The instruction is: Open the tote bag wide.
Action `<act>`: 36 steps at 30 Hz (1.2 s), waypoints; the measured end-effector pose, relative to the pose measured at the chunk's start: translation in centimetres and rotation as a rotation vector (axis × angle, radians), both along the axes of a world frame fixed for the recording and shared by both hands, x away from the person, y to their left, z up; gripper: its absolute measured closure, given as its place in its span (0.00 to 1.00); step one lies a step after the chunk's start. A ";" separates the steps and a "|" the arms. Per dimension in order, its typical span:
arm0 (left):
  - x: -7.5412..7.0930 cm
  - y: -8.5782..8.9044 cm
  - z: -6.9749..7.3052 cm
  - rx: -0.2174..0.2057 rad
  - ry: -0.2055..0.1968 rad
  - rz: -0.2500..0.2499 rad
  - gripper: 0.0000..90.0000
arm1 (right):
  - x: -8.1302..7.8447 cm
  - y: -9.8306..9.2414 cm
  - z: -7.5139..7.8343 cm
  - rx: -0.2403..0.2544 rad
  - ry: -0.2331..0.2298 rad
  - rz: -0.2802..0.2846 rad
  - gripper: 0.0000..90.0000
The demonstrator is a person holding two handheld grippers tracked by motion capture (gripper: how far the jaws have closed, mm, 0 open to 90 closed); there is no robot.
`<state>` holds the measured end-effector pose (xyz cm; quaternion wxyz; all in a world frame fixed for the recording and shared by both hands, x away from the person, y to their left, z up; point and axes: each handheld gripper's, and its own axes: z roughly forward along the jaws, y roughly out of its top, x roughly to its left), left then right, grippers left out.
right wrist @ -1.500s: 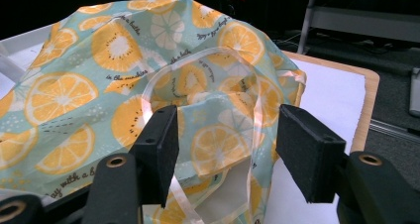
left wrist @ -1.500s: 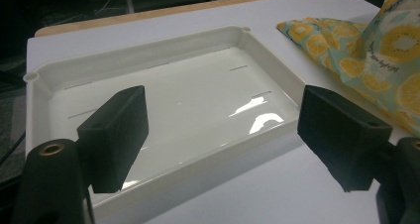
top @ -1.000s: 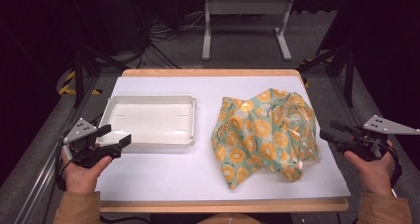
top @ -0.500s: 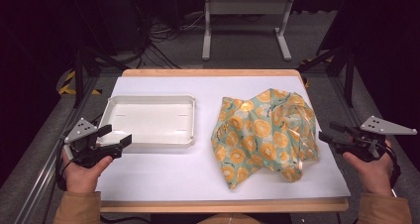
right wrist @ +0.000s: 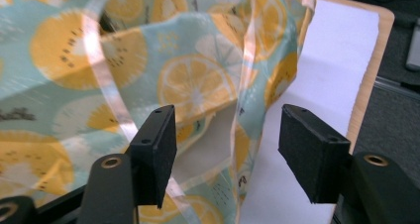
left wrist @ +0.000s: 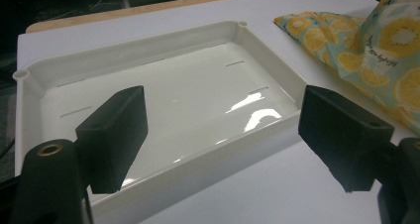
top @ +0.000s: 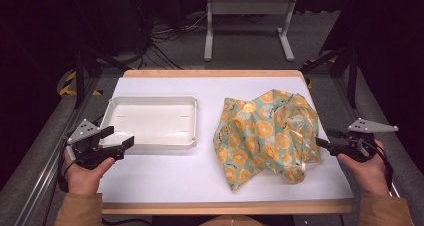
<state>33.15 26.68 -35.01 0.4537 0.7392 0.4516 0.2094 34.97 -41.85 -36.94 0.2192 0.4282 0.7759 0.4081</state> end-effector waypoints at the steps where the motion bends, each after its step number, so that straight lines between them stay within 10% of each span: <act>1: 0.0 0.0 0.0 0.000 0.001 0.000 0.22 | 0.1 0.0 -0.2 -0.009 0.010 -0.004 0.46; 36: 0.1 -0.1 -0.2 0.005 0.012 -0.001 0.22 | 2.5 0.5 -4.2 -0.100 0.193 -0.065 0.66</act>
